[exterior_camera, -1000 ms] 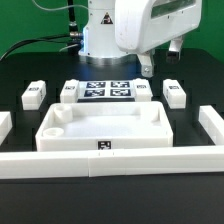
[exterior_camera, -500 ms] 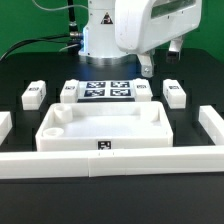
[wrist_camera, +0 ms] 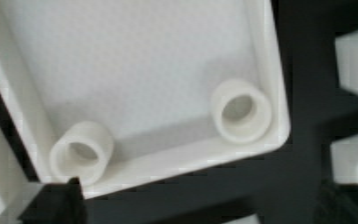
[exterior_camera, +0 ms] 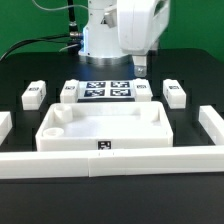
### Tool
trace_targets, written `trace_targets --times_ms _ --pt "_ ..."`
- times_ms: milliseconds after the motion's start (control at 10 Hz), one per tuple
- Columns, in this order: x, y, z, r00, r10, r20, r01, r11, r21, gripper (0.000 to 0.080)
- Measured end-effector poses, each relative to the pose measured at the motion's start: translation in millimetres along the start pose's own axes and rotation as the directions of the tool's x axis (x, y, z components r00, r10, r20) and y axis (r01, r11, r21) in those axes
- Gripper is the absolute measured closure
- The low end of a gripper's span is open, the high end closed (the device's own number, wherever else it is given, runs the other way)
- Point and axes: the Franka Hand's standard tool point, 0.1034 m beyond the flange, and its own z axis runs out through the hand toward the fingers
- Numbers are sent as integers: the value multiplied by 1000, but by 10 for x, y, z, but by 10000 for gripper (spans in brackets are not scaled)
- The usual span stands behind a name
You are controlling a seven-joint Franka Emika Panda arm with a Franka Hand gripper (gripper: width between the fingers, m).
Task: Assemble desk
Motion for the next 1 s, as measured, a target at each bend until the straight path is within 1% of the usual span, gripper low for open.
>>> trace_targets --times_ms 100,200,300,500,600,700,800,1000 --pt "-104 -53 10 992 -124 0 124 992 -3 150" --pt "-139 -70 3 991 -131 0 131 991 -2 150" --pt "-140 -71 13 983 -186 1 186 983 0 150" --pt "-142 -74 20 985 -175 1 175 985 1 150" --pt "-159 -73 39 983 -181 0 181 983 -4 150" --pt "-267 -125 172 984 -180 -5 180 983 -26 150" --pt "-399 -238 338 987 -160 -8 159 987 -12 150" --pt "-591 -268 638 991 -129 -23 128 991 -31 150"
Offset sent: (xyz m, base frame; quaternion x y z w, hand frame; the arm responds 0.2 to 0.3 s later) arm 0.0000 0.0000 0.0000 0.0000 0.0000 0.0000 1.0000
